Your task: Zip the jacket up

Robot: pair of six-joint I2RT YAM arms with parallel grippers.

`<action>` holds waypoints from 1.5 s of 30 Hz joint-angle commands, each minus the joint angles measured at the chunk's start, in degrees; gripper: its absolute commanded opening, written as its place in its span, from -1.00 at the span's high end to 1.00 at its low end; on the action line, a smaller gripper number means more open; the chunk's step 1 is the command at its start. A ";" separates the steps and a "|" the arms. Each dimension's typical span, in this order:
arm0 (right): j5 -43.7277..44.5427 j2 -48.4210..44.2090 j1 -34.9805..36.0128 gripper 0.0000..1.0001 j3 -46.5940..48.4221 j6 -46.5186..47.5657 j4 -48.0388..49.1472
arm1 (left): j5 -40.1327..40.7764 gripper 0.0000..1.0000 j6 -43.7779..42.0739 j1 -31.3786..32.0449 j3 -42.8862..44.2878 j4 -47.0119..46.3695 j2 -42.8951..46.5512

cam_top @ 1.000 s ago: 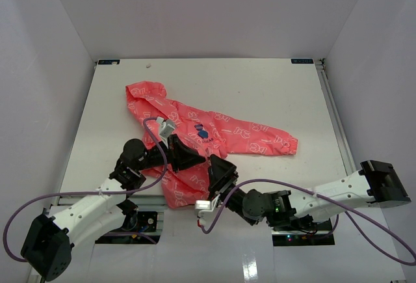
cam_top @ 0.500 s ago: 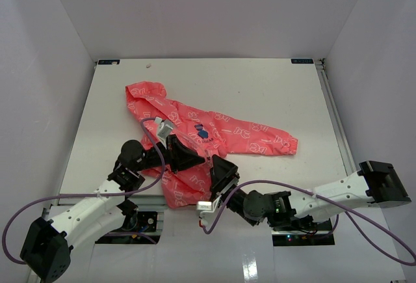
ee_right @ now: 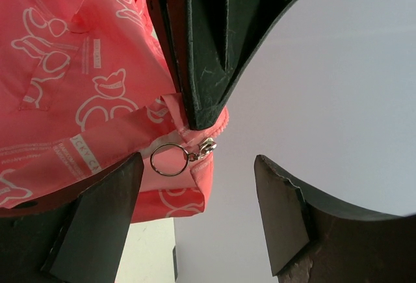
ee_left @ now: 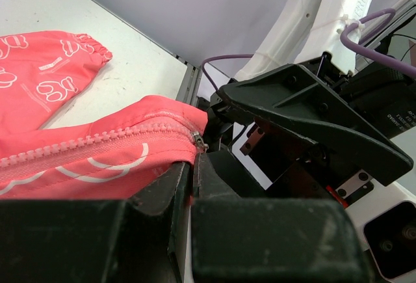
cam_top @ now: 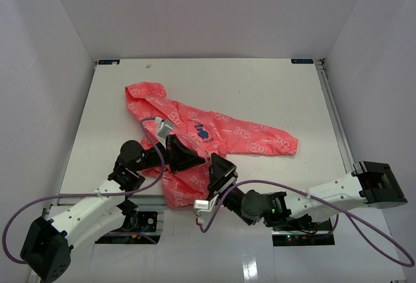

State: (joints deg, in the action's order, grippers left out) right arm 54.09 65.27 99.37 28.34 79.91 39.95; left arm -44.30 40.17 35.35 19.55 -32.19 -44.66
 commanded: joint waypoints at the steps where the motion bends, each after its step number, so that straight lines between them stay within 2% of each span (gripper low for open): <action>1: 1.31 0.53 -0.20 -0.50 -0.06 3.54 9.92 | -1.23 1.00 0.61 -0.20 0.14 -2.82 -0.25; 6: 1.37 0.41 -0.14 -0.44 -0.50 4.92 12.28 | -1.34 1.00 0.90 -0.28 -0.24 -3.84 -0.93; 11: 1.72 1.08 -0.06 -0.15 -1.09 7.27 16.38 | -1.05 1.00 0.78 -0.28 -0.48 -3.67 -0.96; 16: 2.24 0.91 -0.06 0.02 -1.26 6.84 15.87 | -0.44 1.00 0.09 -0.29 0.05 -2.19 -1.05; 30: 1.73 -1.11 0.21 0.37 -0.49 2.56 10.78 | 0.61 1.00 -1.76 -0.46 1.01 0.80 -0.87; 37: -0.26 -3.27 0.21 0.56 1.56 -3.64 2.53 | 1.32 1.00 -3.19 -0.46 1.43 2.22 -1.05; 45: -1.64 -4.54 0.12 0.73 2.47 -6.48 0.24 | 1.48 1.00 -4.05 -0.46 1.34 2.61 -0.85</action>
State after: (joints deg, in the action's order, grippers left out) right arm 52.71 62.48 99.44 27.53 76.08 39.06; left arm -42.86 37.67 35.00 19.33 -31.00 -45.89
